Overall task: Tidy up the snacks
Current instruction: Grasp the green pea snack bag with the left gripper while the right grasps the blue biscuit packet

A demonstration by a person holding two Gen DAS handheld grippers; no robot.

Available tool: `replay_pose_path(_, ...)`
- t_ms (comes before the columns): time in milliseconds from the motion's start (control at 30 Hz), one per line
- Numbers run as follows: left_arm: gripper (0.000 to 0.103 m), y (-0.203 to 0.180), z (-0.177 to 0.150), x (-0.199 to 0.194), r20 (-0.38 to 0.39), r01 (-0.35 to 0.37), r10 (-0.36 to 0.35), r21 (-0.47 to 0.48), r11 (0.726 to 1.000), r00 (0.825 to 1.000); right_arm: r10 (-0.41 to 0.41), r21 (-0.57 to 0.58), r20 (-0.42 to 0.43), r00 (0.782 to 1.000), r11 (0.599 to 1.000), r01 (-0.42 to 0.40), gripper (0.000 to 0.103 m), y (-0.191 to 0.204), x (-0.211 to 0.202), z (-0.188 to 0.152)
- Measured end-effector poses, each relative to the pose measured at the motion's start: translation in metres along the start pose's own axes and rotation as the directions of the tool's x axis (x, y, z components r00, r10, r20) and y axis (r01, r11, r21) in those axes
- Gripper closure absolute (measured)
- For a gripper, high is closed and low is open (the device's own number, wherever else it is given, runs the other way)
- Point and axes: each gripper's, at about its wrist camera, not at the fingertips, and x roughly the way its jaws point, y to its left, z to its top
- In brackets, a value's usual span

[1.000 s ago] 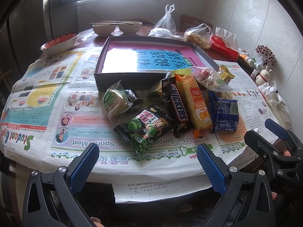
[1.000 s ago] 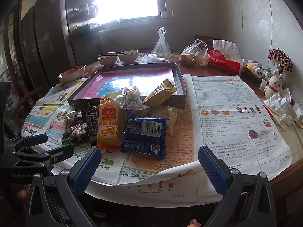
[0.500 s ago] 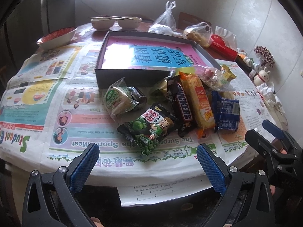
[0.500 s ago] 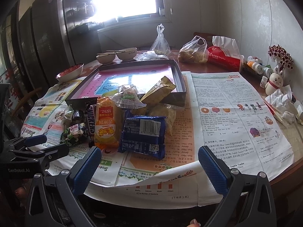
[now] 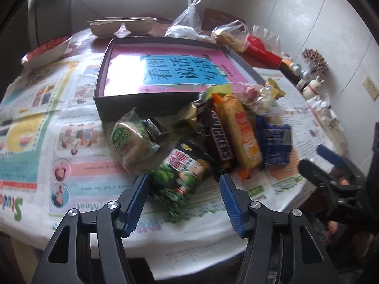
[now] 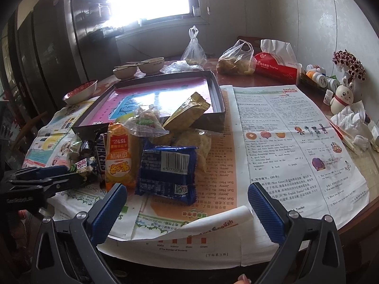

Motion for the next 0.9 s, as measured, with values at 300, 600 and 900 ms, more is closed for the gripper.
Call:
replay_pose_path(300,0.039,-0.003,0.006,0.003,0.01,-0.043,0.042,0.113,0.993,0.999,0.035,0.025,-0.041,0.999,0.999,-0.034,0.0,-0.002,0.013,0.0)
replay_pose_path(600,0.039,-0.02,0.009,0.003,0.055,-0.081,0.069,0.27,0.959,0.996,0.007,0.026,-0.059,0.998,1.0,-0.006,0.0,0.008,0.028,0.008)
replay_pose_path(900,0.039,-0.021,0.008,0.015,0.02,-0.058,0.054,0.304,0.951,0.998,-0.027,0.062,-0.114,0.993,0.997,0.034,0.006,0.016,0.048,0.015)
